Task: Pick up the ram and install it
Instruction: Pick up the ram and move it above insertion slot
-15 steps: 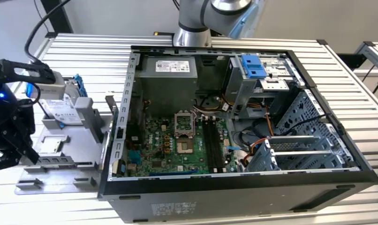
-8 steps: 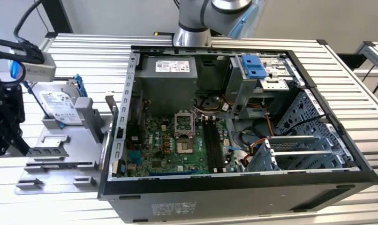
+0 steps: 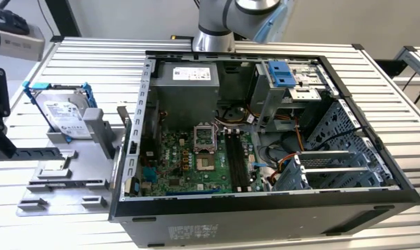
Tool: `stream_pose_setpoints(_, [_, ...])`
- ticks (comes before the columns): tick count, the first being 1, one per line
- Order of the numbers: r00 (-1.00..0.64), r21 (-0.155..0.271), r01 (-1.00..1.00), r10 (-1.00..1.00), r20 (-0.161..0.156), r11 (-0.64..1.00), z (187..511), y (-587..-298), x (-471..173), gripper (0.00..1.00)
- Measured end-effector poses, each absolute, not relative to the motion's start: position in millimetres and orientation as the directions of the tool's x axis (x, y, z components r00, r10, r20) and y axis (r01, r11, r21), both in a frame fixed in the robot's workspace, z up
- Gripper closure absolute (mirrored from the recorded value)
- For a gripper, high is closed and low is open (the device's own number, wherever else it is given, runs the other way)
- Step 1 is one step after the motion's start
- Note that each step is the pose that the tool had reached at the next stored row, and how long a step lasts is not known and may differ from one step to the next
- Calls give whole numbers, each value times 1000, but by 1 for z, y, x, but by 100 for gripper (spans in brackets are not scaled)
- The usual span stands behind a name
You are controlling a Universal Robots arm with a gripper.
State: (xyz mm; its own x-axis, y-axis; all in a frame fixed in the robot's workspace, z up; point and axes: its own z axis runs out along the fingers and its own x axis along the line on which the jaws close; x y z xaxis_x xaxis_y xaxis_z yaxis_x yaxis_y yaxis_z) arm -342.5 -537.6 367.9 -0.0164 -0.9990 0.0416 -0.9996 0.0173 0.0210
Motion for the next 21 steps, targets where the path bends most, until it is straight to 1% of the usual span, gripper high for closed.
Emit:
stream_pose_setpoints(8, [-16,24,-1000,-999,42,17,403,-538,-342,100])
stream_pose_setpoints(12, [-16,24,-1000,-999,42,17,403,-538,-340,100])
stream_pose_setpoints(17, [-16,24,-1000,-999,36,17,402,-538,-316,100])
stream_pose_setpoints(19, [-16,25,-1000,-1000,25,17,403,-538,-306,100])
stream_pose_setpoints(21, [-16,25,-1000,-1000,0,16,403,-538,-297,100])
